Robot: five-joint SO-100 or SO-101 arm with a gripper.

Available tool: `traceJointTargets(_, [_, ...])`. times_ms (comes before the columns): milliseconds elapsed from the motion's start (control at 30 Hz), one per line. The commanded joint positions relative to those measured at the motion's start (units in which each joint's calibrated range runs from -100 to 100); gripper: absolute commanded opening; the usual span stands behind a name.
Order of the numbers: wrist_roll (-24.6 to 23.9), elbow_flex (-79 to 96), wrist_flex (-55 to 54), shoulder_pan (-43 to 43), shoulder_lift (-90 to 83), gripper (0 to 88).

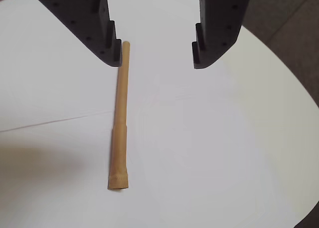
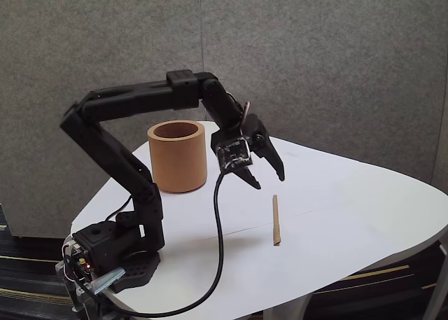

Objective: Grab the pen and put it in the pen holder.

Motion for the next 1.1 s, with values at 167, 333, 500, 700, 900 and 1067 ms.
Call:
traceJointTargets(167, [-0.3,-3.0,-11.2,0.3,12.4,20.0])
traceJointTargets(333, [-1.3,-2.5,-12.1,0.3,16.7,20.0])
traceJointTargets(500, [-3.8,-2.4,-14.6,0.3,20.3,20.0])
traceJointTargets(700, [-5.0,-2.3,-14.0,-1.8,23.9,20.0])
traceJointTargets(900, [-6.2,-2.3,-14.0,-2.4,24.9,20.0])
traceJointTargets(1067, [-6.2,-2.3,-13.9,-2.4,25.5,20.0])
